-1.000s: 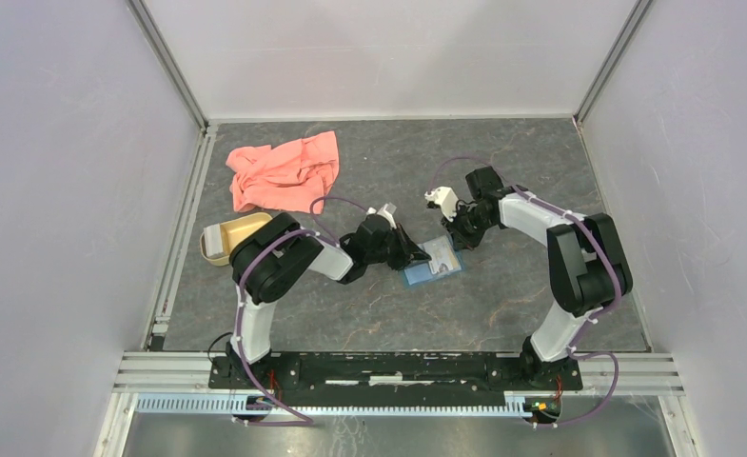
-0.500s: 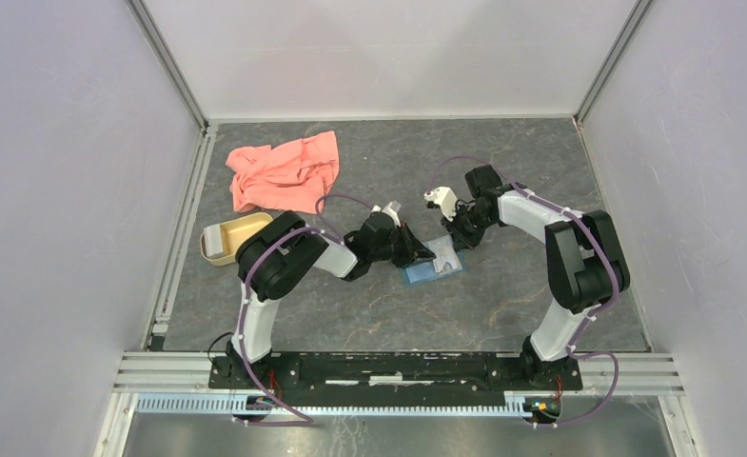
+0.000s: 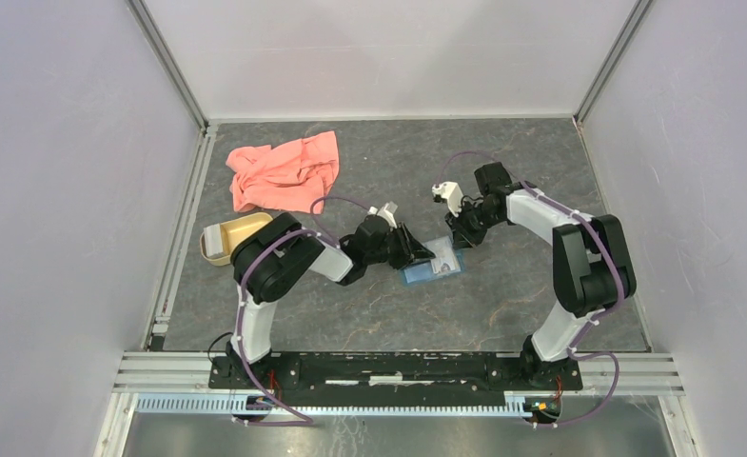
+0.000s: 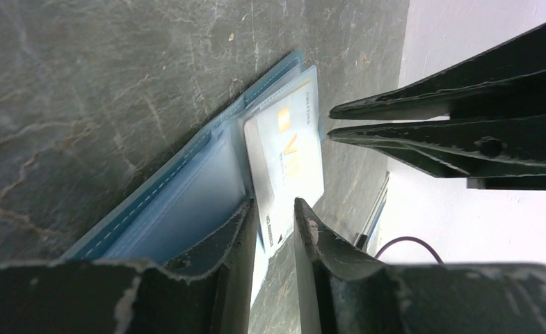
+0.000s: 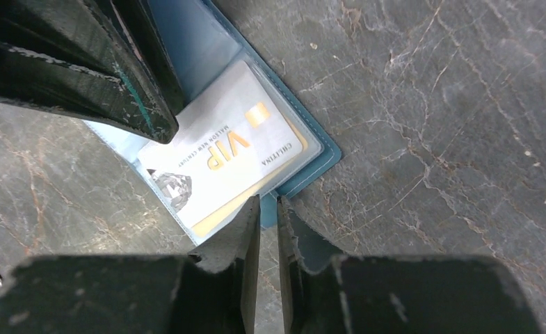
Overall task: Put the credit cards into the card holder
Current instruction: Insert the credit card into the card holder.
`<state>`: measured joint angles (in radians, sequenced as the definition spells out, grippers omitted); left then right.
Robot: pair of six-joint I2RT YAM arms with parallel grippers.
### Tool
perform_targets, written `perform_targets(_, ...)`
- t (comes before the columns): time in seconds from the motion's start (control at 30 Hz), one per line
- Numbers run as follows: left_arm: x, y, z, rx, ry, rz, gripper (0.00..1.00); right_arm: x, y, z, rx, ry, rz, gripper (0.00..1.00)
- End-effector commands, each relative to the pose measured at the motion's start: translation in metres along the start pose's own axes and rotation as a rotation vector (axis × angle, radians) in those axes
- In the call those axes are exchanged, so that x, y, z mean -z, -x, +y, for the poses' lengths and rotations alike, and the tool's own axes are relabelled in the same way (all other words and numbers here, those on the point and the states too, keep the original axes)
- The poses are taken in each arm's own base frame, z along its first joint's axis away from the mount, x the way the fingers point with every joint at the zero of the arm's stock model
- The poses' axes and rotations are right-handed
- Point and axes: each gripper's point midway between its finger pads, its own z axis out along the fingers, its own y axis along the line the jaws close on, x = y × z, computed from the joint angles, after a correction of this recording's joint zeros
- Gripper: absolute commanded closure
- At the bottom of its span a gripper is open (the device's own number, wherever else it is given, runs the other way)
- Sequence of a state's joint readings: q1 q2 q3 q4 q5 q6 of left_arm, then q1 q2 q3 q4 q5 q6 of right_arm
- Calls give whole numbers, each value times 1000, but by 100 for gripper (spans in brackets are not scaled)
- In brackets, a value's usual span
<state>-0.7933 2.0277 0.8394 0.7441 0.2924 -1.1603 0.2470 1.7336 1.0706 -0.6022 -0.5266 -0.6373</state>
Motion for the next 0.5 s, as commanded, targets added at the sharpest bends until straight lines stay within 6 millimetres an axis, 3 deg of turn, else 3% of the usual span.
perform_targets(0.0,13,10,-8,-25,-10,-42,66,17,21,4,43,-7,-93,79)
perform_targets(0.13,20,14,-3,-63,43,-60,66,20,18,1,46,-20,-84,81)
perform_targets(0.2,23,16,-2,-81,62,-62,68,20,15,0,49,-19,-72,87)
perform_targets(0.47,19,11,14,-153,183,-3,88,14,4,2,44,17,-16,95)
